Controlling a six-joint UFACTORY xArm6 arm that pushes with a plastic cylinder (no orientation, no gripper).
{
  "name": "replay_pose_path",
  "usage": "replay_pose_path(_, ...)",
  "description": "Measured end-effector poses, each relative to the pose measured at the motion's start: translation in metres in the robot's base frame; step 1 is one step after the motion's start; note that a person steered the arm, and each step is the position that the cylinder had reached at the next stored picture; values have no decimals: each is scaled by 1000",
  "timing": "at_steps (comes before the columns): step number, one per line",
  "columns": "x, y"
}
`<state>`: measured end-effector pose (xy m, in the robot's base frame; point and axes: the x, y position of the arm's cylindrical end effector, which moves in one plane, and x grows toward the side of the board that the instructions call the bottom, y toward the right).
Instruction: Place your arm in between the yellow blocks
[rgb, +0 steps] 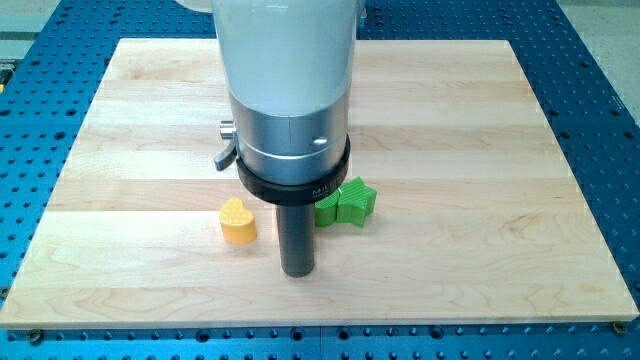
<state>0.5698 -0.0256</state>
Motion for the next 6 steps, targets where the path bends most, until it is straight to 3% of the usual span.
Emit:
replay_pose_path(2,-20,-3)
replay_pose_path(4,2,-73)
replay_pose_path(6,-16,-70)
